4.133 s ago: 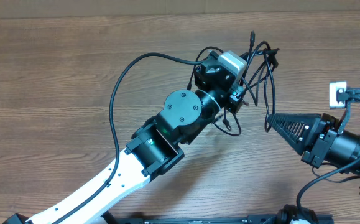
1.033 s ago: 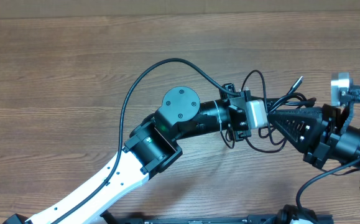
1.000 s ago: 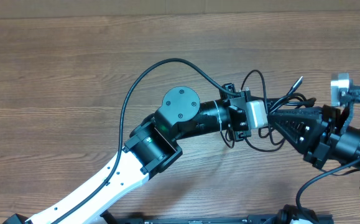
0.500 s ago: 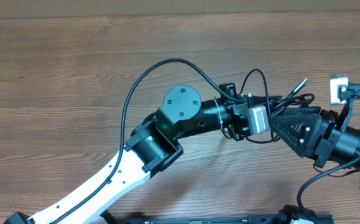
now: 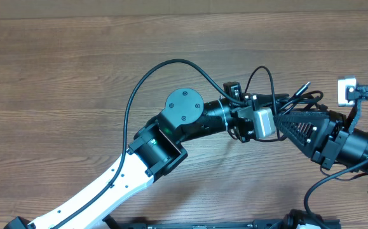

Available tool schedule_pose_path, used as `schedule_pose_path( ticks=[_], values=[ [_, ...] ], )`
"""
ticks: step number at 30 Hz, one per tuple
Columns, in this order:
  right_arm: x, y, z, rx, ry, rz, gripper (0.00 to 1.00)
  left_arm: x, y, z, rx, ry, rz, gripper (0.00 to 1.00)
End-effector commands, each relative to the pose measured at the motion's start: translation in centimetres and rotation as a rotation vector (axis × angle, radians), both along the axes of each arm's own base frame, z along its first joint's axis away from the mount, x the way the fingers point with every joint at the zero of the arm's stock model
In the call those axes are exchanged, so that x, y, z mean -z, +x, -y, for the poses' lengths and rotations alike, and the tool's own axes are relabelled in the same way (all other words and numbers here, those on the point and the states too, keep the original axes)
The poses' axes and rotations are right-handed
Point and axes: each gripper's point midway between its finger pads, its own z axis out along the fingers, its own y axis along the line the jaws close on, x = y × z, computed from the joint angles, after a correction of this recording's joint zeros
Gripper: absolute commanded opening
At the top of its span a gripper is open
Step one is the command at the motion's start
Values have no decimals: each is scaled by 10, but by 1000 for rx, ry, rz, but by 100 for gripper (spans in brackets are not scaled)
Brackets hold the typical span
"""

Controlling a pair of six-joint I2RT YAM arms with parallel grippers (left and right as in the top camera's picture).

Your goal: Untangle cables

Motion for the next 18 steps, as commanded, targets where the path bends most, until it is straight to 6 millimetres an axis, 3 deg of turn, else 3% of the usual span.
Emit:
schedule_pose_path(
  ticks=[1, 5, 10, 18],
  values=[
    [0, 3, 2, 24, -11, 2, 4, -18, -6, -1, 11, -29, 53, 4],
    [1, 3, 2, 25, -11, -4, 4, -18, 1, -3, -31, -34, 39, 4],
    [9, -3, 1, 6, -46, 18, 4, -23, 36, -18, -227, -113, -130, 4],
    [19, -10, -1, -27, -100, 65, 4, -22, 70, -40, -444, -194, -251, 4]
  ],
)
